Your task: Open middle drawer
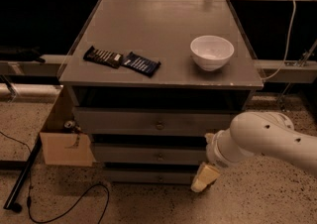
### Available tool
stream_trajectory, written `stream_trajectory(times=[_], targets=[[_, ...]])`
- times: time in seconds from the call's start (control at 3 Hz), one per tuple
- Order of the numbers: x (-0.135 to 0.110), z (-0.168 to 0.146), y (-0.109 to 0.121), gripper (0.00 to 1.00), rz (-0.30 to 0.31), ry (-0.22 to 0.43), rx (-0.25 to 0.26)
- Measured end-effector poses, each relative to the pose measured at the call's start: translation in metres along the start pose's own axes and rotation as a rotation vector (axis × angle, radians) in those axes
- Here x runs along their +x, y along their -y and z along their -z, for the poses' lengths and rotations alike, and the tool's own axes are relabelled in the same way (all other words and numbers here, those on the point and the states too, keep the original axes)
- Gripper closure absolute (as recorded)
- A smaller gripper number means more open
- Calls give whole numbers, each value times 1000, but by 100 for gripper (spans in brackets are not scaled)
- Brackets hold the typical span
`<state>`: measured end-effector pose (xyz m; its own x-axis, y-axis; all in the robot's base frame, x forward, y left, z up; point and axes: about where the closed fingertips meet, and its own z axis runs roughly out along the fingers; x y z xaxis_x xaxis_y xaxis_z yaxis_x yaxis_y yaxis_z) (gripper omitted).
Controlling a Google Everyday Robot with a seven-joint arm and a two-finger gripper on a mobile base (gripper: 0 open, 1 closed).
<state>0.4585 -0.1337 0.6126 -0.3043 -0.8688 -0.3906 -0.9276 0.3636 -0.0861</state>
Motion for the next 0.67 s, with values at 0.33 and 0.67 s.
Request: stream_trajectory(times=[0.33, 0.67], targets=[[-1, -12, 28, 0, -24, -4, 98], [-1, -12, 28, 0, -26, -4, 102]])
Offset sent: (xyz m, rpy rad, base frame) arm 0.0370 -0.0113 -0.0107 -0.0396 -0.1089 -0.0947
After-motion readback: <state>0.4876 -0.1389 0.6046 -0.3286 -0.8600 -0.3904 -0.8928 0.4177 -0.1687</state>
